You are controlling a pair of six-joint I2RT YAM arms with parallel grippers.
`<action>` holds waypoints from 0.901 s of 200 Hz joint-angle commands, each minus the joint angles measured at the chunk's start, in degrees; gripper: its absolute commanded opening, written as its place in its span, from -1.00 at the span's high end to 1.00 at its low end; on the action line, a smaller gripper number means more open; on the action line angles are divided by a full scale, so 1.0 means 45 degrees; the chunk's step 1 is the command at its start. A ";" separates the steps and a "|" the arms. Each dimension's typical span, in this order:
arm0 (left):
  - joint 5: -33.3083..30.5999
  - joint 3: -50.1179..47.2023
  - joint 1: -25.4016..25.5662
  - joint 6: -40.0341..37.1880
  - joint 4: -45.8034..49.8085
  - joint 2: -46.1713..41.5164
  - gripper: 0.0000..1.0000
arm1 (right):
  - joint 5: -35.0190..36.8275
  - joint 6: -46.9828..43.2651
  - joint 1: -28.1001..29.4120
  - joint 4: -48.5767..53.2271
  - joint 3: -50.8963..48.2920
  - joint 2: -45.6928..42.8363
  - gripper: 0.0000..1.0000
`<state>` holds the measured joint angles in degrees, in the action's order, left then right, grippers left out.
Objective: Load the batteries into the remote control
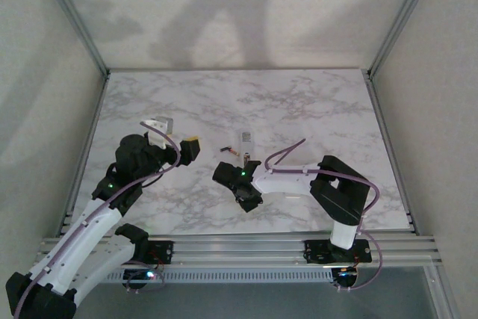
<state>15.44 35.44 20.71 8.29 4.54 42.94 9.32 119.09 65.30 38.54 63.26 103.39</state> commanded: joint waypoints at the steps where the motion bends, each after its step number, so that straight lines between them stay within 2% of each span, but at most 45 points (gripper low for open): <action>1: 0.0129 0.0015 -0.0111 -0.0198 -0.0158 0.0045 -0.99 | 0.0551 0.1824 0.0079 0.0587 -0.0071 -0.0065 0.67; 17: 0.0051 0.0020 -0.0103 -0.0181 -0.0139 0.0081 -0.99 | 0.0918 0.1231 0.0078 0.1189 0.0136 -0.0279 0.76; 38: 0.0011 0.0039 -0.0110 -0.0183 -0.0008 0.0146 -0.99 | 0.1650 -0.2034 -0.0028 0.1418 0.0360 -0.0905 0.78; 49: 0.0016 0.0035 -0.0110 -0.0147 -0.0003 0.0161 -0.99 | 0.1865 -0.5489 -0.0166 0.1061 0.0395 -0.1330 0.78; 57: 0.0038 0.0025 -0.0105 -0.0164 -0.0008 0.0160 -0.99 | 0.1765 -0.8283 -0.0312 0.0985 0.0527 -0.1609 0.89; 65: 0.0035 0.0015 -0.0110 -0.0164 -0.0031 0.0151 -0.99 | 0.1415 -1.1136 -0.0464 0.1071 0.0747 -0.1860 0.96; 74: 0.0054 0.0010 -0.0110 -0.0145 -0.0044 0.0184 -0.99 | 0.0951 -1.4089 -0.0525 0.1578 0.1059 -0.2068 0.95; 83: 0.0115 -0.0004 -0.0113 -0.0123 -0.0057 0.0218 -0.99 | 0.0185 -1.6333 -0.0701 0.2207 0.1310 -0.2298 0.95; 95: 0.0215 0.0000 -0.0124 -0.0114 -0.0070 0.0326 -0.99 | -0.0444 -1.8355 -0.1054 0.3069 0.1431 -0.2693 0.94; 117: 0.0364 0.0073 -0.0110 -0.0124 -0.0038 0.0533 -0.99 | -0.1677 -2.0556 -0.2461 0.3735 0.1540 -0.3045 0.92; 144: 0.0175 0.0093 -0.0110 -0.0163 0.0084 0.0566 -0.99 | -0.3070 -2.2100 -0.4284 0.4201 0.2494 -0.2201 0.92; 180: -0.0042 0.0054 -0.0105 -0.0213 0.0103 0.0439 -0.99 | -0.4200 -2.3098 -0.5342 0.4165 0.4001 -0.0521 0.92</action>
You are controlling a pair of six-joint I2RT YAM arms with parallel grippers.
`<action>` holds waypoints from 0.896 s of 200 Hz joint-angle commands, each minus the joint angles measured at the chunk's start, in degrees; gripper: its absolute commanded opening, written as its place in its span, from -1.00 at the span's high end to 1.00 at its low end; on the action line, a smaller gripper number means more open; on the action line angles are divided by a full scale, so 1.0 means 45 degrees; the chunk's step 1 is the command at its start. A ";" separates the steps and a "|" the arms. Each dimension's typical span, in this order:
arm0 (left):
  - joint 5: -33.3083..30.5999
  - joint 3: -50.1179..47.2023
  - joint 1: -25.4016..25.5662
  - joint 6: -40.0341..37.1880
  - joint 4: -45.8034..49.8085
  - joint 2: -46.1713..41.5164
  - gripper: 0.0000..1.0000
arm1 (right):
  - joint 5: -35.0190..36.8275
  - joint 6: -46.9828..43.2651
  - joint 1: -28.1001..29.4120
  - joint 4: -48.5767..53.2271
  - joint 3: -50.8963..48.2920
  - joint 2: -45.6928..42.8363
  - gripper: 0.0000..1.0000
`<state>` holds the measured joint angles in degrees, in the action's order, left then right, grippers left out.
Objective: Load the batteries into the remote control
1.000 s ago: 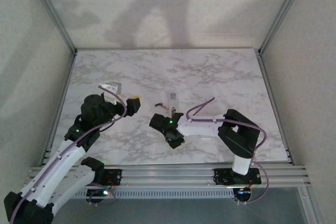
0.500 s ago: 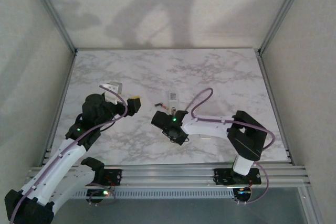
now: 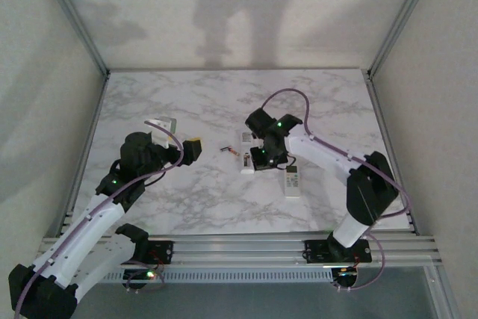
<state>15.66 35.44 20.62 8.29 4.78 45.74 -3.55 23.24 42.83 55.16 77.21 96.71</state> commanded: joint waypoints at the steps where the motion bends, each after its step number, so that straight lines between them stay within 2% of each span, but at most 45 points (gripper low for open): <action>1: -0.0096 0.0064 -0.0088 -0.0218 0.0041 -0.0183 -0.99 | -0.1359 -0.1813 -0.0363 0.0456 0.0925 0.1007 0.92; 52: -0.0226 0.0075 -0.0090 -0.0236 0.0107 -0.0183 -0.99 | -0.2428 -0.1177 -0.0771 -0.0544 0.1709 0.2898 0.89; 122: -0.0220 0.0093 -0.0095 -0.0271 0.0130 -0.0146 -0.99 | -0.1597 0.0229 -0.0876 -0.0711 0.2294 0.4012 0.82; 179: -0.0235 0.0113 -0.0090 -0.0279 0.0150 -0.0124 -0.99 | -0.2100 0.0682 -0.0870 -0.0847 0.2073 0.4165 0.74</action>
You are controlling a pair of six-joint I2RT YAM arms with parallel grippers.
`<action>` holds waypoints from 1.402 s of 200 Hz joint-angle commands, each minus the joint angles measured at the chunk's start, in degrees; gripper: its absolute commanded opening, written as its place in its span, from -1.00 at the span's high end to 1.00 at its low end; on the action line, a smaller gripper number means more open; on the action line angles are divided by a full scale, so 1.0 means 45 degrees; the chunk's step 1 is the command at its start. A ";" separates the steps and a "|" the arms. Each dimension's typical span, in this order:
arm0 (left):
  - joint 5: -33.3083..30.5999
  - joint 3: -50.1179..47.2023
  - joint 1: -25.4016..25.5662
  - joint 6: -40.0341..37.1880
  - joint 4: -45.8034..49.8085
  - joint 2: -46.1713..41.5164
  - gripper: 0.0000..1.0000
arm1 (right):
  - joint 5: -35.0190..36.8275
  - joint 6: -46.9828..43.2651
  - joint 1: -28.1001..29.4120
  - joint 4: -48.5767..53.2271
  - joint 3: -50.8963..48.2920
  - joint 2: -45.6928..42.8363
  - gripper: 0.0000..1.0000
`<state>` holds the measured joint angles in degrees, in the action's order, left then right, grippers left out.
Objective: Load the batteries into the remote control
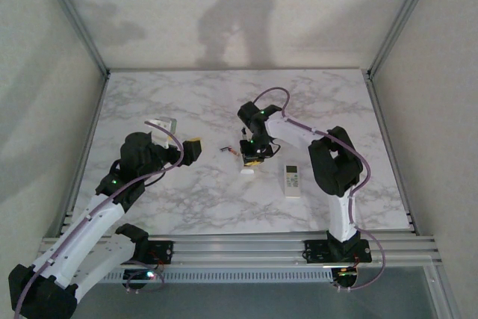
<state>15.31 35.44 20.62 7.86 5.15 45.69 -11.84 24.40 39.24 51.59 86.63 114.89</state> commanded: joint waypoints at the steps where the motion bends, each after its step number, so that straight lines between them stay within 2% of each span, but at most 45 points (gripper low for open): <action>1: -0.0139 0.0112 -0.0090 -0.0173 0.0077 -0.0105 -0.99 | -0.0270 0.0431 -0.0071 -0.0057 -0.0026 0.0119 0.74; 43: -0.0102 0.0113 -0.0102 -0.0165 0.0067 -0.0111 -0.99 | -0.0333 0.0605 -0.0079 -0.0209 -0.0246 0.0079 0.62; 68: -0.0102 0.0112 -0.0090 -0.0184 0.0106 -0.0099 -0.99 | -0.0331 0.0670 -0.0087 -0.0215 -0.0267 0.0055 0.61; 167: -0.0082 0.0132 -0.0100 -0.0184 0.0090 -0.0052 -0.99 | -0.0341 0.0977 -0.0063 -0.0548 -0.0443 0.0257 0.71; 229: -0.0082 0.0145 -0.0098 -0.0185 0.0087 -0.0022 -0.99 | 0.0404 0.1009 -0.0002 -0.0576 -0.0290 0.0609 0.81; 280: -0.0082 0.0121 -0.0091 -0.0195 0.0091 0.0015 -0.99 | 0.0882 0.1046 0.0158 -0.0898 -0.0153 0.1059 0.81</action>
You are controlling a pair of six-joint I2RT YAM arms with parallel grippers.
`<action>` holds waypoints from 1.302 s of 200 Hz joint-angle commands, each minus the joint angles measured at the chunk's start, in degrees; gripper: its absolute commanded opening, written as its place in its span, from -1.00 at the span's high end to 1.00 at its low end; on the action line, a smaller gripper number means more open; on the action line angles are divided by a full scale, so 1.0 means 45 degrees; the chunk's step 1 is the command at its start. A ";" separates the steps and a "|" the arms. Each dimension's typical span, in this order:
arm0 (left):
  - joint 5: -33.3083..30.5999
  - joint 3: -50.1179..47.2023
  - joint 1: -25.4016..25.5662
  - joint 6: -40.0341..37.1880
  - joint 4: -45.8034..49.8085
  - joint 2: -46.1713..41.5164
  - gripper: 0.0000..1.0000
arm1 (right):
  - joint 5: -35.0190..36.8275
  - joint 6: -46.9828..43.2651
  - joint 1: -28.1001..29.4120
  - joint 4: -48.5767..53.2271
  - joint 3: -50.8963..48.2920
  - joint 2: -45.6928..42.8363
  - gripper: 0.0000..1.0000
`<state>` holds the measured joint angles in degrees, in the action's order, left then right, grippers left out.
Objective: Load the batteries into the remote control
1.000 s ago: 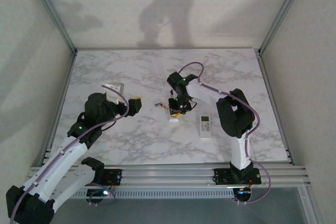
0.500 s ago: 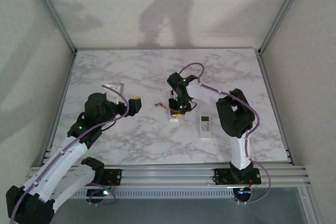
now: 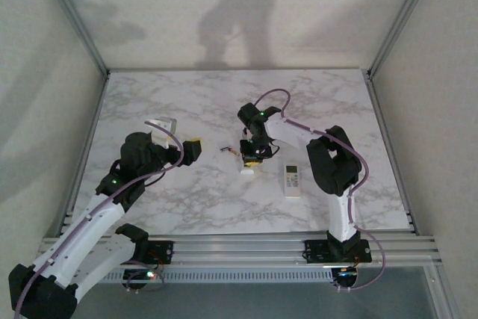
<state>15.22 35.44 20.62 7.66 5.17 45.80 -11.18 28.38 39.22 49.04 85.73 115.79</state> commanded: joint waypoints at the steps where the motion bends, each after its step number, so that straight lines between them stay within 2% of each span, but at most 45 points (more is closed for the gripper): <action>1: -0.0063 0.0117 -0.0091 -0.0155 0.0093 -0.0016 -0.99 | 0.0741 0.0169 0.0167 -0.0330 0.0058 0.0865 0.81; 76: -0.0101 0.0113 -0.0105 -0.0169 0.0121 0.0017 -0.99 | 0.1811 -0.0054 0.0372 -0.0514 0.0548 0.1114 0.84; 120: -0.0024 0.0166 -0.0095 -0.0168 0.0103 0.0210 -0.99 | 0.2745 0.0131 0.0561 -0.0497 0.0655 -0.0504 0.81; 162: -0.0023 0.0171 -0.0091 -0.0167 0.0114 0.0271 -0.99 | 0.2852 0.0759 0.0564 -0.1051 0.0170 -0.1629 0.75; 189: -0.0060 0.0161 -0.0090 -0.0161 0.0125 0.0310 -0.99 | 0.3521 0.1347 0.0565 -0.1615 -0.0120 -0.1750 0.66; 210: -0.0155 0.0161 -0.0102 -0.0205 0.0209 0.0326 -0.99 | 0.5125 0.1549 0.0562 -0.1715 -0.0472 -0.2146 0.52; 215: -0.0171 0.0171 -0.0101 -0.0216 0.0217 0.0330 -0.99 | 0.5755 0.1464 0.0561 -0.1637 -0.0570 -0.2322 0.45; 225: -0.0248 0.0171 -0.0092 -0.0216 0.0232 0.0311 -0.99 | 0.7027 0.1243 0.0505 -0.1335 -0.0816 -0.2657 0.17; 233: -0.0258 0.0154 -0.0090 -0.0233 0.0219 0.0310 -0.99 | 0.7565 0.0948 0.0339 -0.1236 -0.1060 -0.2921 0.06; 247: -0.0257 0.0149 -0.0090 -0.0223 0.0192 0.0310 -0.99 | 0.7373 -0.0210 -0.0131 -0.1467 -0.1668 -0.3511 0.02; 260: -0.0224 0.0161 -0.0090 -0.0223 0.0197 0.0382 -0.99 | 0.6240 -0.2461 -0.0583 -0.1647 -0.2025 -0.3947 -0.01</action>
<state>15.16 35.44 20.62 7.64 5.85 47.09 15.51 30.17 40.10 41.71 79.37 103.35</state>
